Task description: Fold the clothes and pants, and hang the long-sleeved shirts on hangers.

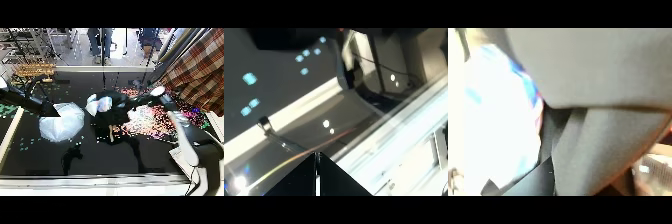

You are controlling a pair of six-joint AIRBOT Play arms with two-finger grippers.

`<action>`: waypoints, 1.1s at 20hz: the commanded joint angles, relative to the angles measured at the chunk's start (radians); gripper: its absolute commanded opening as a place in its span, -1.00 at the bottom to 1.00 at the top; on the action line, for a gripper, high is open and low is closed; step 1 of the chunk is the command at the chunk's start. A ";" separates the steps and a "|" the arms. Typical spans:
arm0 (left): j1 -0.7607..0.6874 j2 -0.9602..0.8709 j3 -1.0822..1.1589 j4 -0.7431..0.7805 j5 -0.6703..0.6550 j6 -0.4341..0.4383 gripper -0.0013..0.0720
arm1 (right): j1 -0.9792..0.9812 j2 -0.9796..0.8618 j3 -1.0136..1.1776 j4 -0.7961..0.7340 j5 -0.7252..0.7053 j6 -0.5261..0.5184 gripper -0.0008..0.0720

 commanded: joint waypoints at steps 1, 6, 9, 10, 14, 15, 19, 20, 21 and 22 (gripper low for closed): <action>0.001 0.006 0.000 0.000 -0.041 0.001 -0.93 | -0.152 0.163 0.014 -0.041 0.012 0.100 -0.92; 0.001 0.014 0.000 0.000 -0.041 0.002 -0.93 | -0.509 0.293 0.011 -0.080 0.101 0.142 -0.93; 0.001 0.014 0.000 0.000 -0.041 0.021 -0.93 | -0.734 0.312 0.000 -0.132 0.198 0.083 -0.93; 0.001 0.013 0.000 0.000 -0.040 0.023 -0.93 | -0.807 0.326 -0.023 -0.184 0.231 0.045 -0.93; 0.001 0.013 0.000 0.000 -0.021 0.039 -0.93 | -1.059 0.404 -0.214 -0.304 0.268 -0.145 -0.92; 0.000 0.013 0.000 0.000 -0.010 0.038 -0.93 | -1.109 0.425 -0.288 -0.304 0.267 -0.165 -0.92; 0.001 0.013 0.000 0.000 -0.006 0.039 -0.93 | -1.268 0.476 -0.660 -0.345 0.321 -0.129 -0.92; 0.001 0.013 0.000 0.000 -0.006 0.038 -0.93 | -1.291 0.479 -0.744 -0.416 0.332 -0.091 -0.92; 0.001 0.013 0.000 0.000 -0.006 0.039 -0.93 | -1.305 0.479 -0.805 -0.513 0.331 -0.047 -0.92; 0.001 0.013 0.000 0.000 -0.006 0.038 -0.93 | -1.311 0.479 -0.856 -0.650 0.322 0.002 -0.92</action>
